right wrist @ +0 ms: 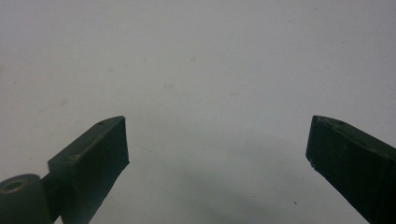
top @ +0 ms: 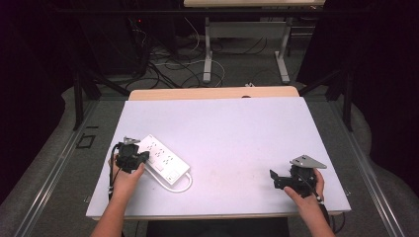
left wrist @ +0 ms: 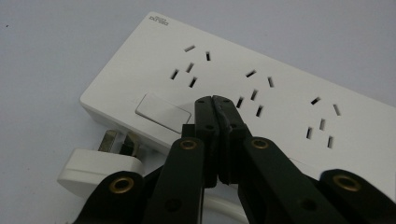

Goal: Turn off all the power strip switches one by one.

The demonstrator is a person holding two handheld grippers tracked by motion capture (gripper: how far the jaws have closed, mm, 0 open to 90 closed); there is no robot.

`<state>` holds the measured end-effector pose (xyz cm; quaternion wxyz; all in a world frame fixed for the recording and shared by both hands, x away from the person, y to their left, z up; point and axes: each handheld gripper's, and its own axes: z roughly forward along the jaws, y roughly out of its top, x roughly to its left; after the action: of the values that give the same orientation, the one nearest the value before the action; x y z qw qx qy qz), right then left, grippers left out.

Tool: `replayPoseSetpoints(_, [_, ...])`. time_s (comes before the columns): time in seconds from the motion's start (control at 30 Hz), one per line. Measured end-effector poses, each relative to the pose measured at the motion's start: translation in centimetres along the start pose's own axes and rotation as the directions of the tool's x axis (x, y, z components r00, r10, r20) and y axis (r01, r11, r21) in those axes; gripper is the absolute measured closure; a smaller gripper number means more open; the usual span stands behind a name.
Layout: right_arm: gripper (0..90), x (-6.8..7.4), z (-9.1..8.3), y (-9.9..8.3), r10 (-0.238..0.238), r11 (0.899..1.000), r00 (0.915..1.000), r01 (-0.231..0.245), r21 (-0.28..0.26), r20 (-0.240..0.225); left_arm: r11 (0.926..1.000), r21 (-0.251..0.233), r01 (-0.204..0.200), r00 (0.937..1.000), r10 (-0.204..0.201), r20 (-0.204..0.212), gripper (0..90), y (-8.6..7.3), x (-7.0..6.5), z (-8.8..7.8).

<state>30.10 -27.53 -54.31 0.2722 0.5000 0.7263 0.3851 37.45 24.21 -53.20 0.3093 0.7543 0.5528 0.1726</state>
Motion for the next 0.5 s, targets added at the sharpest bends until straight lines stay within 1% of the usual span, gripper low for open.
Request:
replayPoseSetpoints(0.1, [5.2,0.02,0.00,-0.01,0.001,1.000,1.0000,-0.001,0.000,-0.001,1.0000,-0.001,-0.002,1.0000,0.002,0.000,90.0,-0.02,0.03,0.00])
replayPoseSetpoints(0.2, [5.2,0.02,0.00,-0.01,0.001,1.000,1.0000,-0.001,-0.001,0.001,1.0000,-0.001,-0.003,0.9999,0.002,-0.010,90.0,-0.01,-0.10,0.02])
replayPoseSetpoints(0.27, [5.2,0.00,-0.01,-0.01,0.001,1.000,1.0000,-0.001,0.001,0.000,1.0000,-0.008,-0.002,1.0000,0.002,-0.004,90.0,-0.04,-0.03,0.05])
replayPoseSetpoints(0.3, [5.2,-0.01,-0.01,-0.01,-0.001,1.000,1.0000,0.001,0.000,0.000,1.0000,0.001,-0.003,1.0000,0.003,-0.001,90.0,-0.01,0.02,-0.01])
replayPoseSetpoints(0.33, [5.2,-0.01,-0.01,-0.01,-0.001,1.000,1.0000,0.001,0.000,0.000,1.0000,-0.003,-0.001,1.0000,0.001,0.000,90.0,-0.02,0.03,0.01])
replayPoseSetpoints(0.5, [5.2,-0.03,0.00,-0.01,-0.001,1.000,1.0000,0.001,0.000,0.001,1.0000,-0.002,-0.002,1.0000,0.002,-0.005,90.0,0.10,-0.03,0.06])
